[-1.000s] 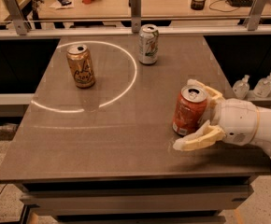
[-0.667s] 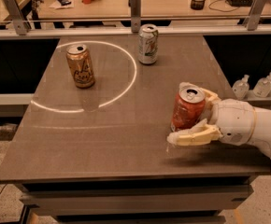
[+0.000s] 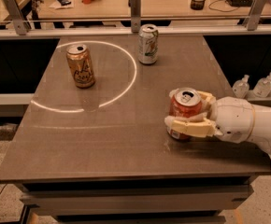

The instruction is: Knock coke can over

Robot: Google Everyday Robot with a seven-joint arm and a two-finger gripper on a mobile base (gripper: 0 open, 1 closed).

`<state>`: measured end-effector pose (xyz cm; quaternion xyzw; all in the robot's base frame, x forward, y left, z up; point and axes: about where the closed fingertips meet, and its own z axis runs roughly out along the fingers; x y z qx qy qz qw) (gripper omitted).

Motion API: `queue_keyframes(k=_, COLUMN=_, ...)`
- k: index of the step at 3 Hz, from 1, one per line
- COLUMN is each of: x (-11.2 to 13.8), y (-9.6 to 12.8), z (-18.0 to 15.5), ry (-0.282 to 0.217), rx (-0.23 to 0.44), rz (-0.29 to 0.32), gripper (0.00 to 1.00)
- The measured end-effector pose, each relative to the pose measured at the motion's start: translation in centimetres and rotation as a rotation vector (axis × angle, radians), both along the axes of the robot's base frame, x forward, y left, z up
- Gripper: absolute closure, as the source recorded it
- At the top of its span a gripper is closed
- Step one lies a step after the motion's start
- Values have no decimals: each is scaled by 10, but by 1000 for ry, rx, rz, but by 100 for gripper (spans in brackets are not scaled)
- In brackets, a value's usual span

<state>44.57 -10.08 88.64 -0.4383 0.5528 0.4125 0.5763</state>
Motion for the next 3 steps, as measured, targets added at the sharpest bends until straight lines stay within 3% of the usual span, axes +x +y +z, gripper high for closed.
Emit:
queue_keyframes(k=1, x=8, y=-2, z=17, ry=-21, rx=-10, rz=29, gripper=87)
queue_keyframes(k=2, x=21, y=-7, z=49, ry=-72, rx=-70, rz=86, gripper=100)
queue_keyframes(k=3, x=31, y=-16, z=80, ry=-128, rx=-223, rz=146, gripper=100)
